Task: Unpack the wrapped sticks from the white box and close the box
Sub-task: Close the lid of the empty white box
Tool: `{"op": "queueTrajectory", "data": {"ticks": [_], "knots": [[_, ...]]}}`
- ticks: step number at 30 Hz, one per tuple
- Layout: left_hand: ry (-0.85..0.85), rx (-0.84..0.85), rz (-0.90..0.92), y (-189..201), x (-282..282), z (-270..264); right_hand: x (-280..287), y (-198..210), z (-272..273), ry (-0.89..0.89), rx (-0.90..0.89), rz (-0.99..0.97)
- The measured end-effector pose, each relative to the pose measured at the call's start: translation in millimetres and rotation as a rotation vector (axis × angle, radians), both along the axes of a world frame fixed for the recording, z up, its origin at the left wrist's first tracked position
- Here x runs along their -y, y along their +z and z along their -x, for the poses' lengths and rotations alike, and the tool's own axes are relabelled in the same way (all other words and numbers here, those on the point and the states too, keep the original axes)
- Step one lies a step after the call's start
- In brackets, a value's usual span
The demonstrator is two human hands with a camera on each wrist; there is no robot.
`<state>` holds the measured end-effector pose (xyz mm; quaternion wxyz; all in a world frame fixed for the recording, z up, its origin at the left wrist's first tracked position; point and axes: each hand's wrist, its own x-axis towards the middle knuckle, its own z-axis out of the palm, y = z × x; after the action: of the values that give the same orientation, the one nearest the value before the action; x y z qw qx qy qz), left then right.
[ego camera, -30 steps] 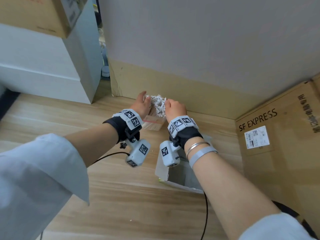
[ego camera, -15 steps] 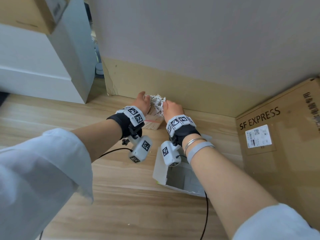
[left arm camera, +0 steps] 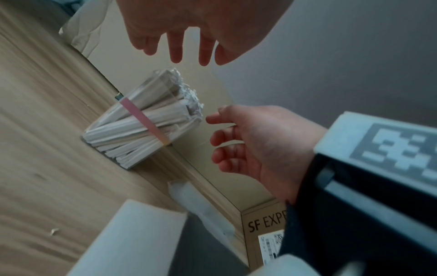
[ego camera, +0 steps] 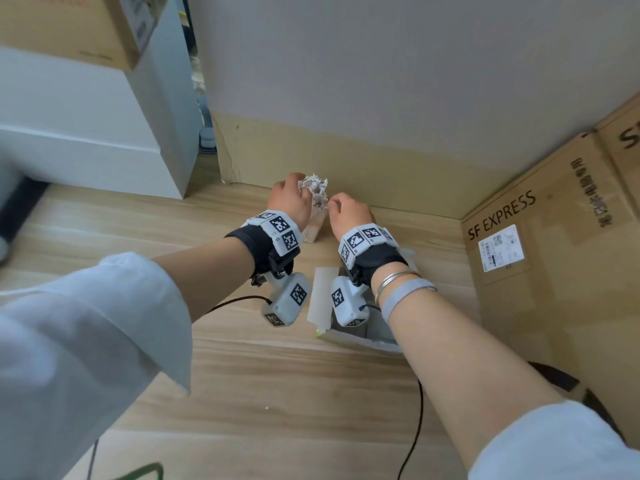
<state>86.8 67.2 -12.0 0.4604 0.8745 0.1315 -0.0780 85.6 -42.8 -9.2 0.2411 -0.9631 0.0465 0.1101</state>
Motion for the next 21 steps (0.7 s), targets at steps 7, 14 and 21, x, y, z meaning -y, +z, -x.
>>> {"op": "queueTrajectory", "data": {"ticks": [7,14,21], "knots": [[-0.065,0.059,0.016,1,26,38,21,-6,40,-0.061,-0.034,0.010],[-0.206,-0.032,-0.014,-24,51,63,46,-17,68,-0.096,-0.095,0.055],[-0.310,-0.377,-0.287,-42,65,83,70,-27,84,-0.141,-0.071,0.081]]}}
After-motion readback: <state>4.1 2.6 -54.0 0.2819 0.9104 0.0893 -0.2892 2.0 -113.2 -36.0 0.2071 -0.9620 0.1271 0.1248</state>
